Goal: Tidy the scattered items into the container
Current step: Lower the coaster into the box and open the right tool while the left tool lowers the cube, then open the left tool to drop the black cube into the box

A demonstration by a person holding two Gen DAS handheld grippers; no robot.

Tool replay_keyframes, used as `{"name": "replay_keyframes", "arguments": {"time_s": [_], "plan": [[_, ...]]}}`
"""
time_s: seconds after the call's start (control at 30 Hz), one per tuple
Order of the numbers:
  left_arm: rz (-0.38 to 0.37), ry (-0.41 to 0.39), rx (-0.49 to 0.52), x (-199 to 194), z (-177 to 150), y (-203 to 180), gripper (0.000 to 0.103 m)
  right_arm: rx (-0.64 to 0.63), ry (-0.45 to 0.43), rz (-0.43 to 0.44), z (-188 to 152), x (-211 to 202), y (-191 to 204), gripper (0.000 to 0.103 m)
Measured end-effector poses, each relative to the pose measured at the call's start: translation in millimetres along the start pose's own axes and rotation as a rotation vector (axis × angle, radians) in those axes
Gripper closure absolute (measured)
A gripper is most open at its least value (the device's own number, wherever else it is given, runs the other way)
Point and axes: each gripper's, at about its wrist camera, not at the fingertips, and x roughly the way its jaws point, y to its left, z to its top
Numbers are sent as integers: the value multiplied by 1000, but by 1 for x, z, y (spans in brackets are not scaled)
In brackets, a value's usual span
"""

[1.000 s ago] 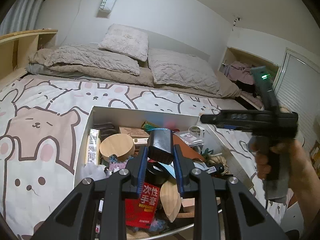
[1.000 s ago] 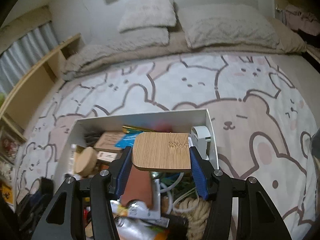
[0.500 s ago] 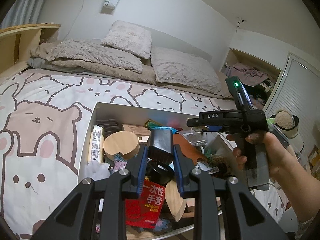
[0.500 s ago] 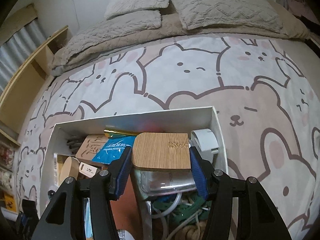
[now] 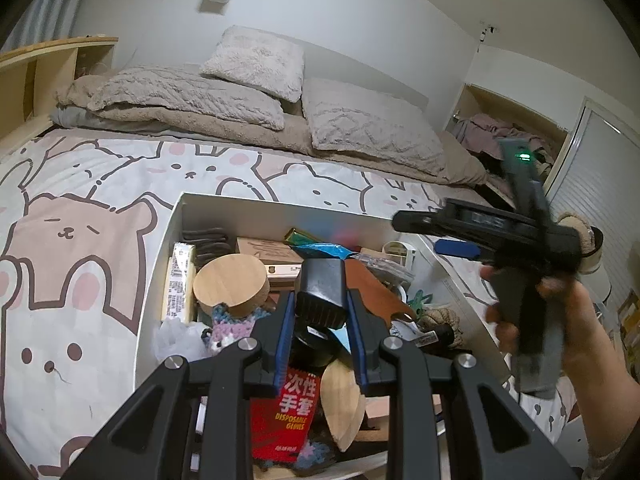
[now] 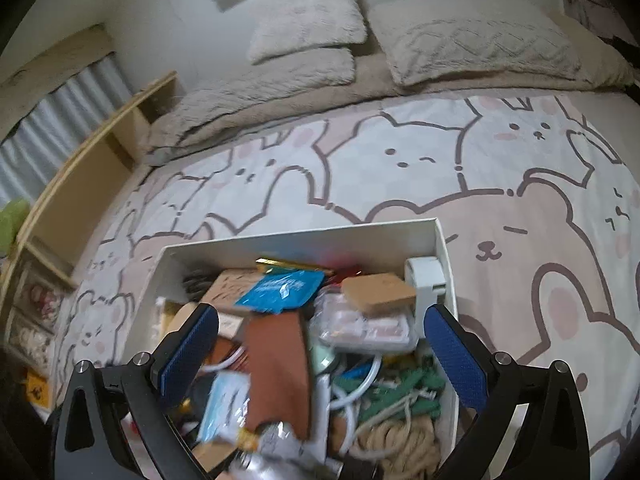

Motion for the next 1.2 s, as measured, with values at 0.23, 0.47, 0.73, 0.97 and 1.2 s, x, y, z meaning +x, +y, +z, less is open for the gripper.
{"name": "replay_keyframes", "arguments": {"time_s": [0.23, 0.47, 0.73, 0.97, 1.2], "plan": [[-3, 41, -50, 14, 25, 3, 77, -37, -28, 113, -18, -34, 9, 1], [30, 97, -87, 36, 51, 11, 77, -74, -38, 181, -41, -63, 4, 1], [94, 197, -134, 72, 62, 24, 77, -156, -22, 194, -80, -78, -1, 1], [131, 276, -139, 101, 62, 19, 77, -194, 13, 209, -109, -79, -7, 1], [173, 302, -125, 120, 62, 8, 77, -160, 2, 239, -116, -82, -15, 1]]}}
